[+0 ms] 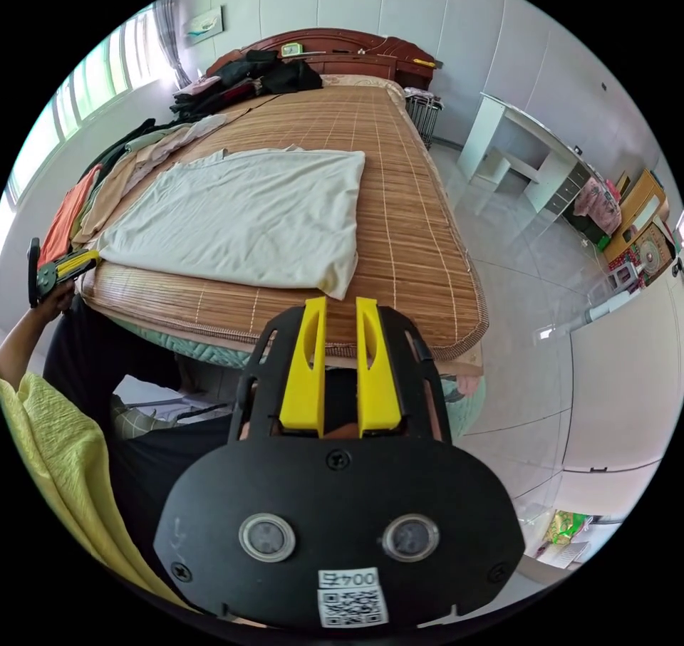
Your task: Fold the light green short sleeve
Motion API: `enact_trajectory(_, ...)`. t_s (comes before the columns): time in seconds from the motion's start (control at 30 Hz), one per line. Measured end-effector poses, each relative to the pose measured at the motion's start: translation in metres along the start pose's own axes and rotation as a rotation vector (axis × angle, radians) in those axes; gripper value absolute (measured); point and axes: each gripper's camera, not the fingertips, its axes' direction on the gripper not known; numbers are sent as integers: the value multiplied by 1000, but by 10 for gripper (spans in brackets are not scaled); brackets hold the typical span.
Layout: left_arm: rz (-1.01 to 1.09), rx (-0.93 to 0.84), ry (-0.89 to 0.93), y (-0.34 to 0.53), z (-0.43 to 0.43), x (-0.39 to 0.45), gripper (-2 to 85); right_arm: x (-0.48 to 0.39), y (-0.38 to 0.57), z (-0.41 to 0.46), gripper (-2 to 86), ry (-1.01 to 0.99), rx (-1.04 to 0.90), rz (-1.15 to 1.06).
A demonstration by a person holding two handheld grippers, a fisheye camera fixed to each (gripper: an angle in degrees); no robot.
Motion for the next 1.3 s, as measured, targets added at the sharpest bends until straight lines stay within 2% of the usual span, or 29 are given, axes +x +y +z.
enact_trajectory(0.37,3,3,-4,8,-4,-8,4,-22,-25,-7,29,-6,15,-78)
enact_trajectory(0.47,5,2,0,10,-5,-10,4,-42,-36,-18,12,76,19,-234)
enact_trajectory(0.53,8,2,0,11,-6,-11,4,-64,-40,-24,4,242,17,-464)
enact_trajectory(0.63,11,4,-1,13,-8,-12,4,-75,-33,-7,1,359,-64,-692)
enact_trajectory(0.73,11,4,-2,14,-10,-13,4,-83,-20,12,2,421,-86,-787)
enact_trajectory(0.9,17,7,-9,16,-13,-13,5,-72,-22,9,6,400,-148,-669)
enact_trajectory(1.0,15,8,-5,17,-15,-14,5,-51,-25,-2,11,407,-140,-520)
enact_trajectory(1.07,13,8,-5,18,-16,-15,5,-38,-34,-20,8,296,-61,-364)
enact_trajectory(1.13,14,8,-12,19,-17,-14,6,-24,-45,-33,13,41,43,-186)
enact_trajectory(1.17,17,10,-21,19,-18,-13,7,-22,-47,-32,21,-8,58,-157)
enact_trajectory(1.2,19,10,-25,19,-19,-12,7,-21,-49,-23,37,-55,57,-113)
enact_trajectory(1.3,9,5,-37,18,-22,-14,12,-20,-50,16,77,-47,-105,-58)
